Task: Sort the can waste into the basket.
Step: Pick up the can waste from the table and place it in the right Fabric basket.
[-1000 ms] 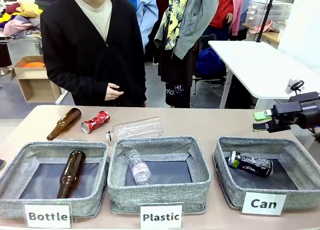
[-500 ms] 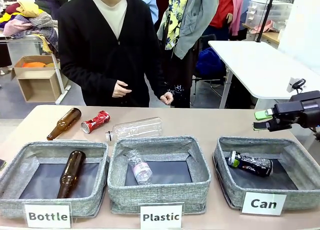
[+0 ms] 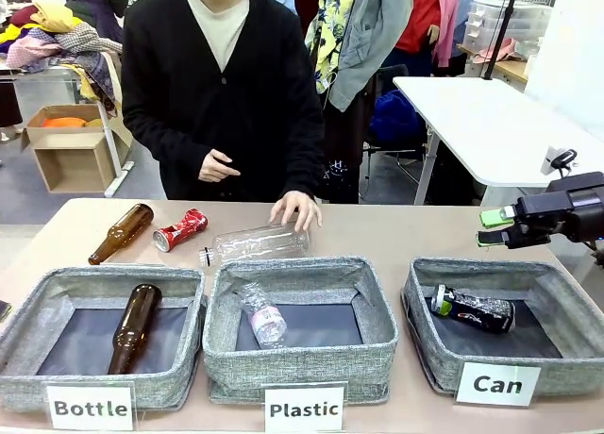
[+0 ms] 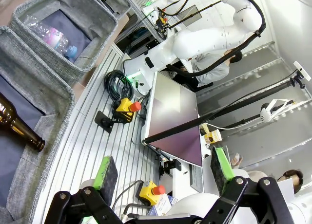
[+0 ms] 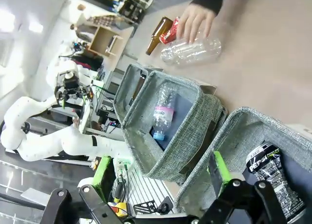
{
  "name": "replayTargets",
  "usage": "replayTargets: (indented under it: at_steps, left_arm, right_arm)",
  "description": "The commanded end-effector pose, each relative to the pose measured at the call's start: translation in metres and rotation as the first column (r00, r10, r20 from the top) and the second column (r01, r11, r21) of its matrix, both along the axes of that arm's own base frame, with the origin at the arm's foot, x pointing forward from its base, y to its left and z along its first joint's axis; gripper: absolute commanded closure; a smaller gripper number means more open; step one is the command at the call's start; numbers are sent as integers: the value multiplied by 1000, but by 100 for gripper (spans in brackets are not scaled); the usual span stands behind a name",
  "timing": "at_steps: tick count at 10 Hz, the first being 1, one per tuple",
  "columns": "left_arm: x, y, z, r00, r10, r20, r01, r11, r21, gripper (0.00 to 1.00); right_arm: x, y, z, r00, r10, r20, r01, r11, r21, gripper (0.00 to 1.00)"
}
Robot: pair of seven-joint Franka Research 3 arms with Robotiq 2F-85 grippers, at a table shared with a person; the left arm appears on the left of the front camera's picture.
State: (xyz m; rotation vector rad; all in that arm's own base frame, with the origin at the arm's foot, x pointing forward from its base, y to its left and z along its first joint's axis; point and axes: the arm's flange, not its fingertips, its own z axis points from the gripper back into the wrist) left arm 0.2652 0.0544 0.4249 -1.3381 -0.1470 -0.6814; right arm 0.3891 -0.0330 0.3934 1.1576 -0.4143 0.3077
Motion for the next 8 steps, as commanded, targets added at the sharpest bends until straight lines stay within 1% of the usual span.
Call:
replayTargets:
  at_steps: [1, 4, 5, 6, 7, 8]
  left_arm:
    - [-1, -2, 3, 1000, 11, -6, -11, 1000, -20, 0]
    - [-1, -2, 3, 1000, 11, -6, -11, 1000, -20, 0]
    - [0, 0, 0, 1000, 0, 0, 0, 1000, 0, 0]
    - [-1, -10, 26, 997, 61, 56, -69, 986, 150, 0]
    - [16, -28, 43, 986, 131, 100, -155, 946, 285, 0]
    - [38, -46, 55, 989, 104, 104, -136, 919, 371, 0]
  right_arm:
    - [-4, 2, 0, 1000, 0, 29, 0, 1000, 9, 0]
    - [-4, 2, 0, 1000, 0, 29, 0, 1000, 9, 0]
    - [-4, 2, 0, 1000, 0, 29, 0, 1000, 9, 0]
    - [-4, 2, 0, 1000, 0, 29, 0, 1000, 9, 0]
    - [-4, 2, 0, 1000, 0, 29, 0, 1000, 9, 0]
    - [-4, 2, 0, 1000, 0, 29, 0, 1000, 9, 0]
